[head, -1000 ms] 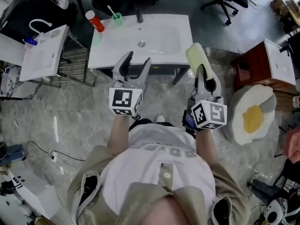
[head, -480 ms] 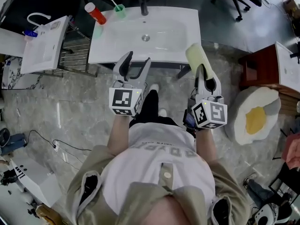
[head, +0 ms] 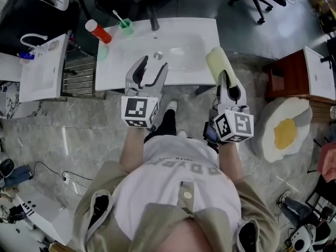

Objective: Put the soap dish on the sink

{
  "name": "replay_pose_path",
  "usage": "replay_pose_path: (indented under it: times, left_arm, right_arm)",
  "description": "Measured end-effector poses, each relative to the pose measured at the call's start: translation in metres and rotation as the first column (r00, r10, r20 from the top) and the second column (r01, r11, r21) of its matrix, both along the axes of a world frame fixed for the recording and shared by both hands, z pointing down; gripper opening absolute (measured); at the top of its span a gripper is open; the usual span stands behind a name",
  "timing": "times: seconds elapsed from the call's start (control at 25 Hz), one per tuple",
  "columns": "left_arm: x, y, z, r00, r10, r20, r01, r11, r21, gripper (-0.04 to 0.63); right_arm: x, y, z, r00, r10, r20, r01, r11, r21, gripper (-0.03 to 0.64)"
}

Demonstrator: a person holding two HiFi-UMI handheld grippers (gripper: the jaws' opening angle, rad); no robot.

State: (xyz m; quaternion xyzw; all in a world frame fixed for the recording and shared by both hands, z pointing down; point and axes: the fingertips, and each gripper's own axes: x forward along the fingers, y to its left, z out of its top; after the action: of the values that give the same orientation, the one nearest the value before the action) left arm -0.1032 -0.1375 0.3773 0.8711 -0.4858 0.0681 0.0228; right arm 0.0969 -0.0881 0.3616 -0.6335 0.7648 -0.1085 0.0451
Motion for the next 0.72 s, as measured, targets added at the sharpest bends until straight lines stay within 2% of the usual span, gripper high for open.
replay_pose_path:
  times: [0.36,0.56,0.72]
  left_arm:
    - [0.005,-0.076,-0.04,0.997,0.072,-0.006,-0.071,0.995,0.076,0.262]
    - [0.009,-0.115,-0.044,0.994,0.108,-0.006,-0.107,0.991,0.084,0.262]
    - [0.015,-0.138,-0.035,0.989,0.147,-0.008,-0.147,0.987,0.061,0.262]
  right_arm:
    - [0.002,-0.066,-0.043,0.999,0.047,-0.004,-0.047,0.995,0.086,0.014]
    - [0.001,-0.097,-0.043,0.998,0.056,0.014,-0.057,0.995,0.084,0.014]
    - [0.0,-0.118,-0.035,0.998,0.053,0.036,-0.056,0.996,0.063,0.014]
